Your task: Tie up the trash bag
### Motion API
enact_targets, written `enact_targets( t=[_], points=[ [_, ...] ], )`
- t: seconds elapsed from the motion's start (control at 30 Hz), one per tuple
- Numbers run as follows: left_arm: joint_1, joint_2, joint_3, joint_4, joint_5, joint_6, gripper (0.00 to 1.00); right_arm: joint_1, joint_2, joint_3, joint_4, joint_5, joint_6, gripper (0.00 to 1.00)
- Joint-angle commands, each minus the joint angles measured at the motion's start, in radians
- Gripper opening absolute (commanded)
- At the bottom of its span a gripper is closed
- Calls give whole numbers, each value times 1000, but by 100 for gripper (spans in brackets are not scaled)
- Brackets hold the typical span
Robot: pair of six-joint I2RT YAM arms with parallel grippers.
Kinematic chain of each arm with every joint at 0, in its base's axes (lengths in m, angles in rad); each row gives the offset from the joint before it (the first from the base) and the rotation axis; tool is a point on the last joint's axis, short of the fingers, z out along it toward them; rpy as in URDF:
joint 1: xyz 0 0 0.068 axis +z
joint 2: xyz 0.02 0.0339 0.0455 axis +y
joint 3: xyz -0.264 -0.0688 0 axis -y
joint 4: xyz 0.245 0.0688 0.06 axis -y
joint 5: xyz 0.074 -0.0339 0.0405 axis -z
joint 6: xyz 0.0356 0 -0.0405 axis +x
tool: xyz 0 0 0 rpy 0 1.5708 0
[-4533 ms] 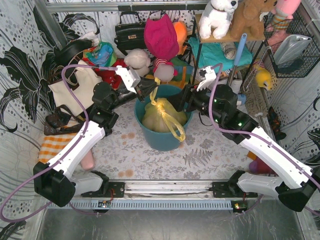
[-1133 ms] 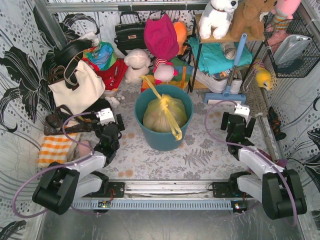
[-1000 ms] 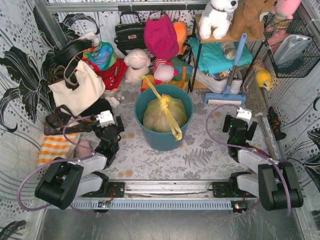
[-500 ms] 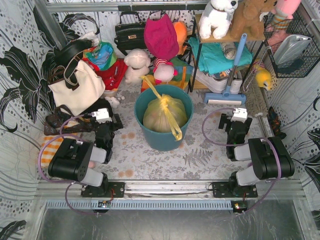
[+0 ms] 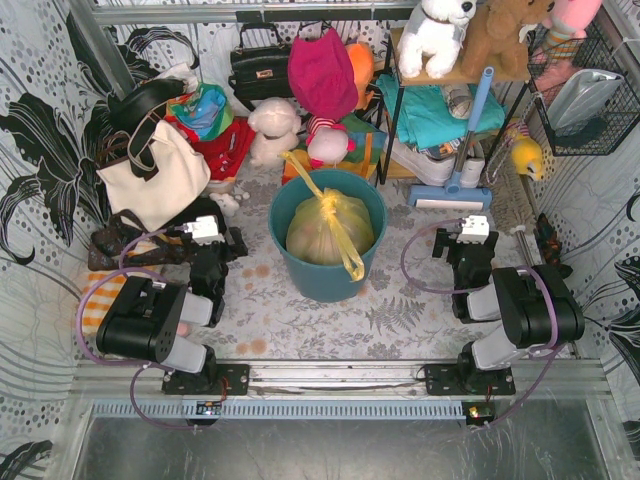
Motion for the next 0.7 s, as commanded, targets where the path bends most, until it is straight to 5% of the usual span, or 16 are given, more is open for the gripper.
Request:
enact_targets(
  t=[0.0, 0.67],
  points=[
    [6, 3, 22, 63, 5, -8, 98, -12, 7, 8, 62, -2, 3, 97],
    [7, 4, 22, 63, 6, -9, 98, -12, 6, 6, 68, 10, -2, 97]
  ],
)
